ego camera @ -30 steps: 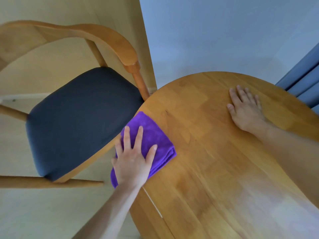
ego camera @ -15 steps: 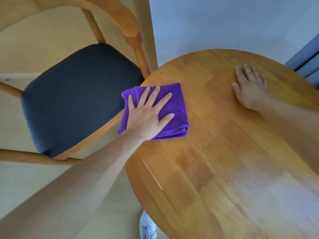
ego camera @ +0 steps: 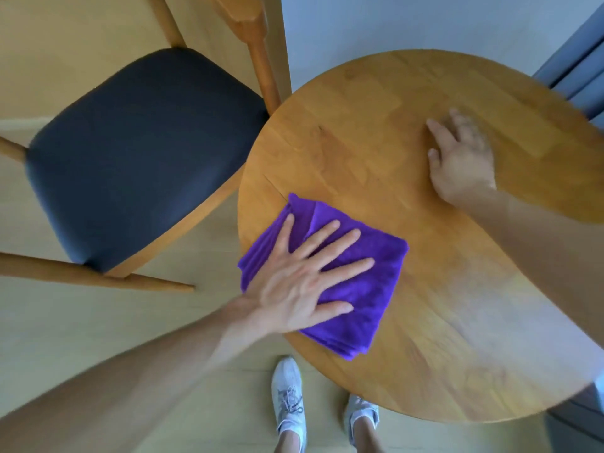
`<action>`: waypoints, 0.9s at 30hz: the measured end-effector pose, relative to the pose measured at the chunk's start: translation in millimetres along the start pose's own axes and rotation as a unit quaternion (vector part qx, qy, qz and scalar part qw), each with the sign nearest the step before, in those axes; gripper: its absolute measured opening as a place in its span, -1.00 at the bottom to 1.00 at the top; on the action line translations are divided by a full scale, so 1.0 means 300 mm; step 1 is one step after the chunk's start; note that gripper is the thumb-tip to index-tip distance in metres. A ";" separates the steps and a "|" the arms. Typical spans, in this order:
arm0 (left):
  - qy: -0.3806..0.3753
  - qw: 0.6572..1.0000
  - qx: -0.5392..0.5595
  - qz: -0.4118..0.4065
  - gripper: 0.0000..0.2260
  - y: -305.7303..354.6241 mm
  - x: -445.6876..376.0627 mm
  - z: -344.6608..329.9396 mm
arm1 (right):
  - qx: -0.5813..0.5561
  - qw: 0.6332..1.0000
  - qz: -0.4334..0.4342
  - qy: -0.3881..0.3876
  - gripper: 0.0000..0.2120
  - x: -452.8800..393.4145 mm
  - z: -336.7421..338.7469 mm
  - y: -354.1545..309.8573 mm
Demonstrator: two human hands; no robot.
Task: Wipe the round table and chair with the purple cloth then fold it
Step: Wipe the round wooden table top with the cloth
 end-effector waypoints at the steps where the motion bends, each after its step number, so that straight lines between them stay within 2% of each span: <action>1: 0.000 1.000 -0.015 -0.004 -0.39 -0.066 0.015 0.002 | -0.002 1.000 0.000 -0.002 -0.51 0.027 0.002 -0.007; 3: -0.005 0.999 -0.029 0.035 -0.40 -0.200 0.017 0.012 | -0.009 1.000 -0.005 -0.001 -0.50 0.084 0.015 -0.025; 6: -0.020 0.986 0.006 0.164 -0.41 -0.295 0.002 0.009 | -0.020 1.000 -0.011 0.005 -0.48 0.169 0.028 -0.060; 9: 0.004 0.966 0.006 0.257 -0.42 -0.171 0.003 0.001 | -0.060 0.997 -0.043 -0.008 -0.47 0.237 0.042 -0.062; 11: 0.015 0.964 0.016 0.265 -0.41 -0.038 0.021 0.005 | -0.092 0.994 -0.058 -0.009 -0.47 0.274 0.056 -0.060; 13: 0.019 0.974 0.039 0.221 -0.40 0.095 0.042 0.011 | -0.113 0.992 -0.063 -0.005 -0.47 0.305 0.076 -0.061; 16: 0.003 0.992 0.074 0.101 -0.37 0.293 0.059 0.018 | -0.126 0.988 -0.087 -0.010 -0.47 0.347 0.106 -0.035; 19: -0.028 0.996 0.086 -0.007 -0.34 0.453 0.030 0.016 | -0.131 0.984 -0.124 -0.012 -0.44 0.388 0.141 0.025; 27: -0.054 0.984 0.062 -0.157 -0.32 0.641 -0.168 -0.005 | -0.158 0.970 -0.183 0.038 -0.41 0.502 0.250 0.223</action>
Point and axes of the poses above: each hand's wrist, its own x-axis away from the middle knuckle, its own z-axis out of the back of the hand, y = z × x, the point moved 3 cm from there along -x, towards the middle knuckle, and after that the axes turned 3 degrees about y, right-handed, at the moved point
